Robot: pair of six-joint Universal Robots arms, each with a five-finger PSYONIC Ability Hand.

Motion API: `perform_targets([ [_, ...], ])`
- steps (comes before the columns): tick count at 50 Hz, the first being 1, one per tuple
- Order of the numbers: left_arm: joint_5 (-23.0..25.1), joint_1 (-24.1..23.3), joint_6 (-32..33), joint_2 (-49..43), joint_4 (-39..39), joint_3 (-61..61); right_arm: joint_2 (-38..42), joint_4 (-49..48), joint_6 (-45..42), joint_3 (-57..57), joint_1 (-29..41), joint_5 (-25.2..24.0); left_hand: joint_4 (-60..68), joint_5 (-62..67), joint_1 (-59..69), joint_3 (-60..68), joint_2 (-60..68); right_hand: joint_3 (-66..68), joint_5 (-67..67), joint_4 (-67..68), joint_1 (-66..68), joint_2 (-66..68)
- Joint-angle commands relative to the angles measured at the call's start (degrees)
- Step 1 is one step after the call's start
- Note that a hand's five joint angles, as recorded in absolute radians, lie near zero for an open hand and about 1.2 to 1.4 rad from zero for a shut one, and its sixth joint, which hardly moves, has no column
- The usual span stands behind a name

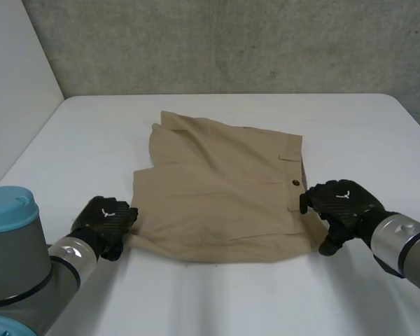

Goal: Fold the shorts.

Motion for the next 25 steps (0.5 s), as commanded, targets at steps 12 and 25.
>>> perform_targets([
  [12,0.18,2.69,-0.52,0.05,0.19,0.54,9.99,-9.78,-4.66,-0.91,0.23,0.59,11.63,14.93,14.68,11.74,11.48,43.33,42.94,42.99,46.7,42.87],
  [25,0.71,2.43,-0.18,2.67,-1.21,-0.25,2.55,0.62,-5.27,-1.61,0.14,0.86,11.63,14.93,14.68,11.74,11.48,48.9,48.52,48.56,52.27,48.45],
])
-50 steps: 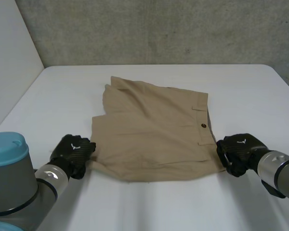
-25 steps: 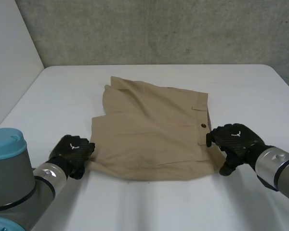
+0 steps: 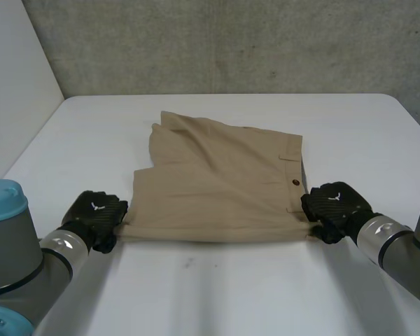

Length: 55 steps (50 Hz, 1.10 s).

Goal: Fold the shorts.

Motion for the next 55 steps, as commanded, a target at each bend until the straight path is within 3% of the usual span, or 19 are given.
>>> perform_targets([
  [1,0.32,-0.65,0.54,3.23,-1.85,-1.05,-7.96,12.51,-0.91,-0.29,-0.09,-0.06,11.61,14.93,14.68,11.74,11.48,12.41,14.51,11.87,25.5,12.32],
  [7,0.32,-1.88,0.54,10.43,-13.35,-1.66,-15.51,29.55,-5.9,-1.78,-0.36,-0.5,11.61,14.93,14.68,11.74,11.48,12.41,14.51,11.87,25.5,12.32],
  [11,1.28,-2.32,0.63,16.05,-29.58,-2.36,-19.12,36.68,-12.57,-1.44,-0.44,-0.15,11.61,14.93,14.68,11.74,11.48,12.41,14.51,11.87,25.5,12.32],
  [14,4.52,-3.19,0.72,18.87,-36.89,-3.51,-20.79,40.91,-17.06,-0.91,-0.53,-0.15,11.61,14.93,14.68,11.74,11.48,12.41,14.51,11.87,25.5,12.32],
  [17,7.43,-3.28,0.72,19.58,-37.72,-3.95,-21.33,43.2,-19.62,-0.38,-1.06,-0.49,11.61,14.93,14.68,11.74,11.48,12.41,14.51,11.87,25.5,12.32],
  [22,9.02,-2.14,0.72,18.27,-32.1,-3.69,-19.49,40.23,-19.63,-0.03,-2.2,-1.03,11.61,14.93,14.68,11.74,11.48,12.41,14.51,11.87,25.5,12.32],
  [28,8.5,-2.23,0.72,9.49,-21.47,1.4,-7.9,30.74,-13.76,-4.23,-1.67,1.16,11.61,14.93,14.68,11.74,11.48,12.41,14.51,11.87,25.5,12.32],
  [35,5.95,-2.67,0.63,-1.06,-18.2,18.52,-5.07,26.08,-6.63,-14.16,1.57,6.88,11.61,14.93,14.68,11.74,11.48,12.41,14.51,11.87,25.5,12.32],
  [42,-1.69,-5.74,-0.07,-8.27,-17.85,44.89,-4.1,22.21,0.05,-32.61,6.93,11.89,11.61,14.93,14.68,11.74,11.48,12.41,14.51,11.87,25.5,12.32],
  [46,-3.63,-7.76,-1.12,-8.01,-13.47,55.89,-5.24,14.58,5.41,-39.83,8.43,12.42,11.61,14.93,14.68,11.74,11.48,12.41,14.51,11.87,25.5,12.32],
  [48,-3.98,-8.38,-3.05,-5.66,-6.91,58.27,-7.86,6.7,10.04,-41.59,8.52,12.68,11.61,14.93,14.68,11.74,11.48,12.41,14.51,11.87,25.5,12.32],
  [51,-4.51,-8.03,-6.48,0.75,0.67,57.49,-13.21,-1.67,13.75,-41.25,8.17,14.17,11.61,14.93,14.68,11.74,11.48,12.41,14.51,11.87,25.5,12.32],
  [55,-4.16,-7.94,-11.84,7.63,7.54,51.17,-15.97,-3.02,14.38,-39.41,8.26,14.53,11.61,14.93,14.68,11.74,11.48,12.41,14.51,11.87,25.5,12.32],
])
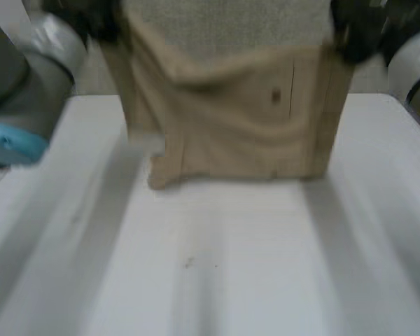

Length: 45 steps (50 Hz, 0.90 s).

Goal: Fold the shorts.

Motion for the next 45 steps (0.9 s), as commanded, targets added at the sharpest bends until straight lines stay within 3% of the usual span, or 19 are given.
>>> perform_targets([
  [1,0.46,0.34,-8.04,11.51,12.45,-8.78,-6.31,-8.6,4.14,2.33,-0.17,0.94,11.38,14.93,14.68,11.51,11.27,12.19,13.31,11.8,25.5,12.32],
  [12,0.73,3.42,-7.96,11.18,7.98,-36.1,-3.42,-1.75,2.82,19.99,0.54,-2.22,11.38,14.93,14.68,11.51,11.27,12.19,13.31,11.8,25.5,12.32],
  [15,0.99,3.42,-7.96,10.91,8.15,-43.15,-1.14,2.19,-0.33,26.21,1.06,-5.03,11.38,14.93,14.68,11.51,11.27,12.19,13.31,11.8,25.5,12.32],
  [20,3.36,2.63,-8.05,9.6,7.8,-55.29,3.61,6.6,-6.75,33.09,1.07,-5.57,11.38,14.93,14.68,11.51,11.27,12.19,13.31,11.8,25.5,12.32],
  [27,4.77,0.35,-7.87,7.83,5.17,-59.79,5.03,4.42,-8.08,41.0,0.45,-5.74,11.38,14.93,14.68,11.51,11.27,12.19,13.31,11.8,25.5,12.32],
  [36,4.86,2.72,-7.96,10.82,3.05,-59.17,1.43,1.07,-7.64,45.4,0.01,-6.53,11.38,14.93,14.68,11.51,11.27,12.19,13.31,11.8,25.5,12.32],
  [37,4.86,2.98,-8.05,10.99,3.05,-59.09,0.81,0.9,-7.38,45.66,0.01,-6.62,11.38,14.93,14.68,11.51,11.27,9.92,11.04,9.53,23.22,10.05],
  [38,4.95,3.16,-8.14,11.08,3.05,-59.09,-0.06,-0.06,-6.33,46.19,0.01,-6.79,11.38,14.93,14.68,11.51,11.27,-7.09,-5.97,-7.48,6.22,-6.96],
  [40,5.04,3.51,-8.14,11.17,3.05,-59.0,-0.6,-1.29,-4.57,46.37,-0.16,-6.71,11.38,14.93,14.68,11.51,11.27,-20.66,-19.54,-21.04,-7.35,-20.53],
  [42,4.95,3.51,-8.22,11.17,3.05,-58.91,-0.95,-2.87,-1.07,46.28,-0.95,-6.53,11.38,14.93,14.68,11.51,11.27,-29.26,-28.14,-29.64,-15.95,-29.12],
  [45,4.95,3.69,-8.4,11.44,3.14,-58.38,-1.3,-3.85,2.11,46.19,-1.74,-6.62,11.38,14.93,14.68,11.51,11.27,-31.48,-30.36,-31.86,-18.17,-31.35],
])
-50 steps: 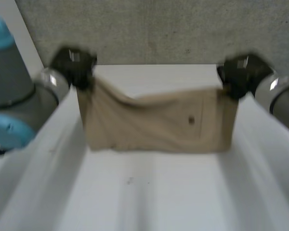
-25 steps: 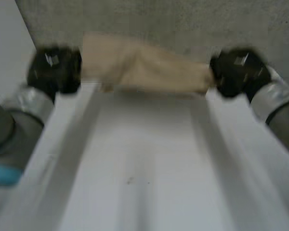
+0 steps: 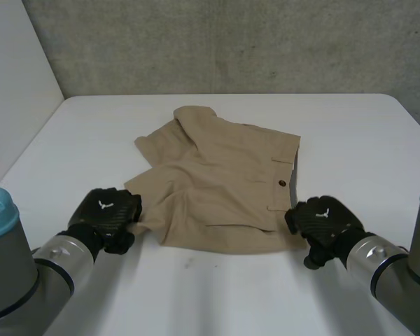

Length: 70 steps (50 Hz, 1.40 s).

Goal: Fold the shorts.

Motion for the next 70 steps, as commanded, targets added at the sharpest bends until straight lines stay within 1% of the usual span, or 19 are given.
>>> perform_targets([
  [1,-0.01,0.73,-0.31,0.72,0.04,1.0,-1.46,-3.15,8.73,-0.23,-1.71,-0.07,11.38,14.94,14.68,11.5,11.21,-4.35,-5.04,-4.3,1.01,-3.86],
  [7,-0.01,0.38,-0.49,4.41,-0.05,4.34,0.12,-4.56,12.52,-0.68,-0.75,0.01,11.38,14.94,14.68,11.5,11.21,-6.38,-7.08,-6.33,-1.03,-5.9],
  [12,0.08,0.21,-0.58,6.61,0.04,6.89,4.59,-9.3,13.66,-0.94,-0.22,1.33,11.38,14.94,14.68,11.5,11.21,-5.38,-6.07,-5.33,-0.02,-4.9],
  [15,0.08,0.21,-0.66,7.05,0.04,7.95,6.01,-10.27,13.75,-1.38,0.04,1.77,11.38,14.94,14.68,11.5,11.21,-5.04,-5.73,-4.99,0.32,-4.56],
  [23,0.08,0.38,-0.66,6.26,0.3,9.18,11.1,-10.19,13.75,-4.89,1.71,2.03,11.38,14.94,14.68,11.5,11.21,-4.87,-5.56,-4.82,0.49,-4.39],
  [33,-0.01,1.26,-0.93,6.26,0.56,11.29,14.18,-10.1,13.93,-8.23,3.73,2.03,11.38,14.94,14.68,11.5,11.21,-4.54,-5.23,-4.49,0.82,-4.05],
  [37,-0.01,1.17,-0.93,6.26,0.56,11.64,15.59,-10.1,13.93,-9.64,3.82,2.03,11.38,14.94,14.68,11.5,11.21,1.0,0.31,1.05,6.36,1.49],
  [44,-0.09,1.52,-0.93,6.26,0.56,11.82,17.7,-9.66,13.75,-11.57,3.82,2.03,11.38,14.94,14.68,11.5,11.21,4.21,3.52,4.26,9.57,4.69],
  [48,-0.09,2.58,-1.02,6.26,0.56,11.82,17.09,-9.05,13.93,-11.49,3.56,1.95,11.38,14.94,14.68,11.5,11.21,6.89,6.19,6.94,12.24,7.37],
  [52,-0.01,3.19,-1.8,6.26,0.56,11.99,16.38,-8.69,14.1,-11.49,3.29,1.42,11.38,14.94,14.68,11.5,11.21,25.69,25.0,25.74,31.05,26.18],
  [53,-0.01,3.28,-1.98,6.26,0.56,11.99,16.12,-8.69,14.02,-11.49,3.29,1.33,11.38,14.94,14.68,11.5,11.21,41.0,40.31,41.05,46.36,41.49],
  [60,-0.01,4.25,-2.51,6.26,0.39,11.56,14.02,-8.43,13.84,-11.14,2.94,2.12,11.38,14.94,14.68,11.5,11.21,41.16,40.46,41.21,46.51,41.64],
  [63,0.17,4.77,-2.42,6.26,-0.22,10.07,9.01,-7.38,12.79,-10.96,2.77,2.12,11.38,14.94,14.68,11.5,11.21,41.16,40.46,41.21,46.51,41.64],
  [64,0.17,4.86,-2.25,6.26,-0.31,9.63,6.3,-5.29,11.65,-10.87,2.77,2.12,11.38,14.94,14.68,11.5,11.21,41.16,40.46,41.21,46.51,41.64],
  [67,0.26,4.86,-1.72,6.35,-0.84,6.29,2.86,-0.62,8.32,-10.87,2.77,2.12,11.38,14.94,14.68,11.5,11.21,41.16,40.46,41.21,46.51,41.64],
  [68,0.26,4.95,-1.46,6.44,-1.28,5.32,1.28,2.7,5.0,-10.78,2.5,2.12,11.38,14.94,14.68,11.5,11.21,41.16,40.46,41.21,46.51,41.64],
  [70,0.26,4.95,0.3,6.44,-2.86,2.86,-0.05,5.36,1.72,-10.43,2.15,2.21,11.38,14.94,14.68,11.5,11.21,41.16,40.46,41.21,46.51,41.64],
])
